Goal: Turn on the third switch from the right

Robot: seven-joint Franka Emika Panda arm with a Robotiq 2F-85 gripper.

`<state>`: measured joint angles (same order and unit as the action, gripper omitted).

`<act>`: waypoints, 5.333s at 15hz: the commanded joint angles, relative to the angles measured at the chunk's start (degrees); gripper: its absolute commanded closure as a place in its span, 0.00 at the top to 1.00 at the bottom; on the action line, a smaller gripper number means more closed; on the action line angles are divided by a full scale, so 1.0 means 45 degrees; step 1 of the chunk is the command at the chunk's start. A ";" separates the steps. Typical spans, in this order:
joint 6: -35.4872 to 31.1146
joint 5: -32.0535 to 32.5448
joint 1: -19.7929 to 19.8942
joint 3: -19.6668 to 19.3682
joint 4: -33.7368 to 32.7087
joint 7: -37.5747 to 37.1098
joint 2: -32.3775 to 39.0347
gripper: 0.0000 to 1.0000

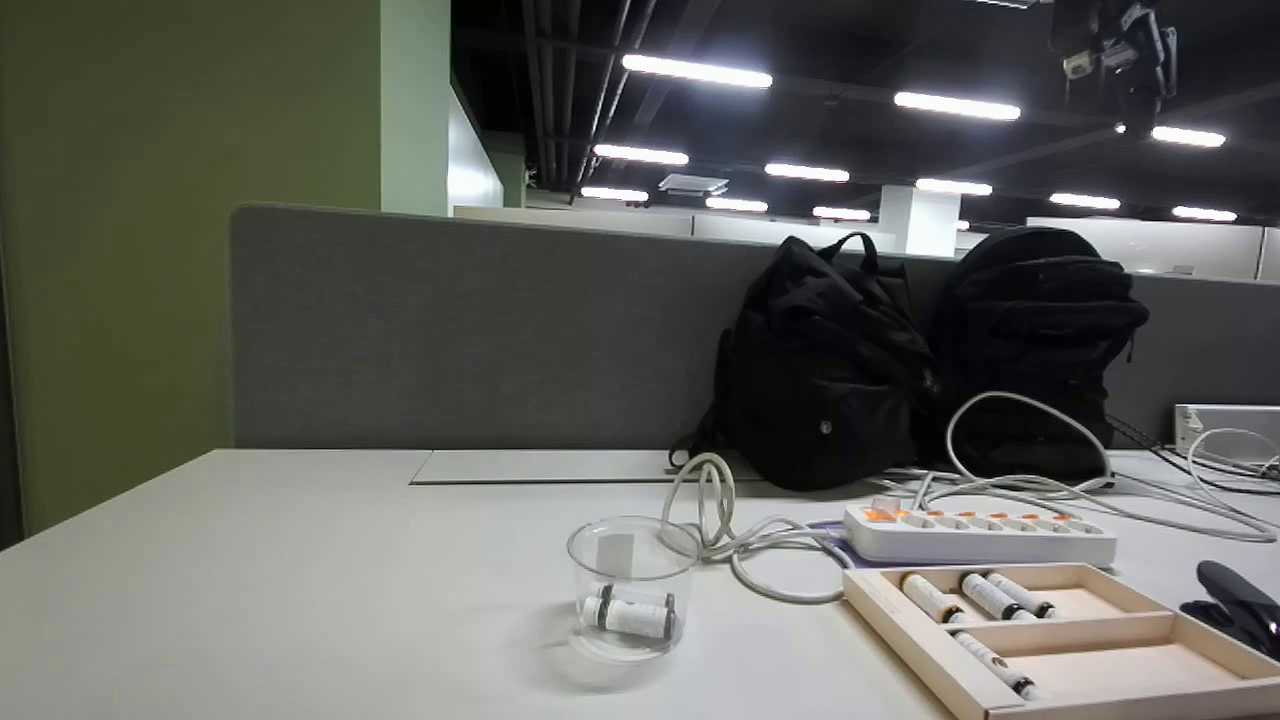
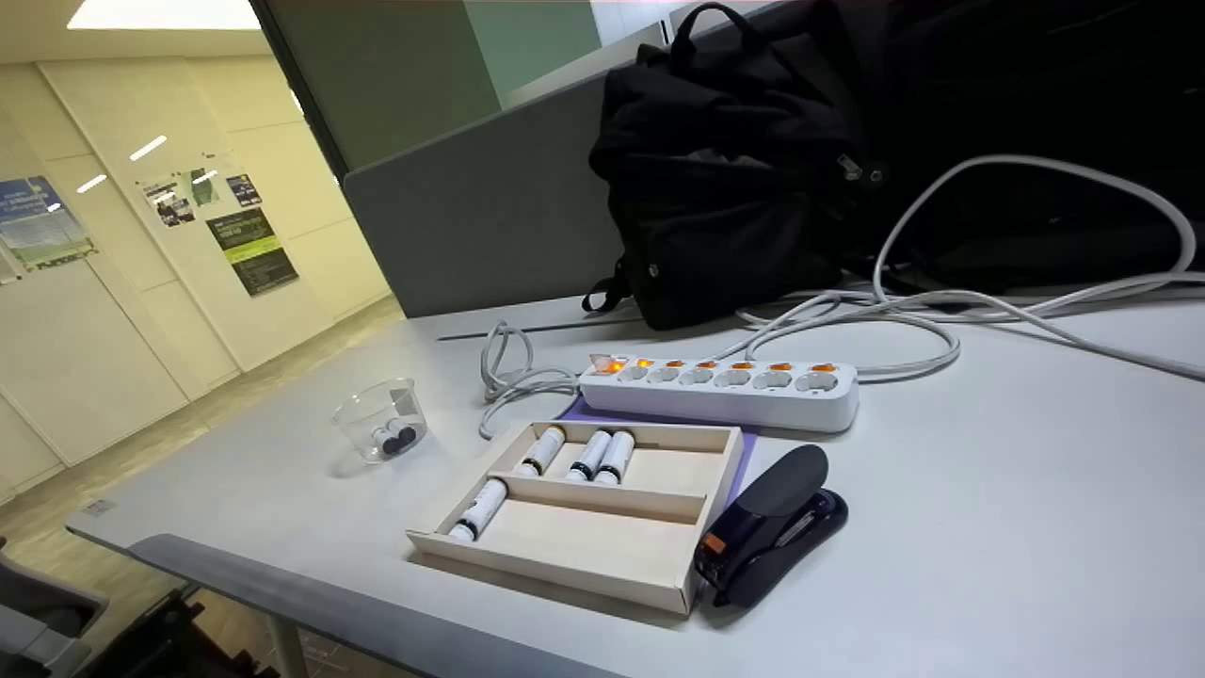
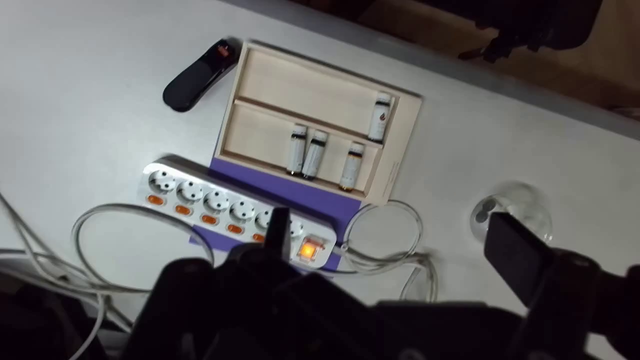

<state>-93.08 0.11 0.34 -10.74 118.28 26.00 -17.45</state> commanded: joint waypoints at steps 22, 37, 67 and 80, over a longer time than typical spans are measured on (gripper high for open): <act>-0.6207 -0.1859 0.2010 0.1387 -0.3439 0.0162 0.8174 0.01; -0.9955 -0.1866 0.2216 0.1608 -0.2837 -0.1005 0.9988 0.00; -1.0912 -0.1325 0.3406 0.1591 -0.2472 -0.1958 1.2061 0.00; -1.0600 -0.1473 0.3602 0.1804 -0.2624 -0.2011 1.2199 0.00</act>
<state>-141.20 -6.22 15.74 -3.23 106.16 17.70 38.01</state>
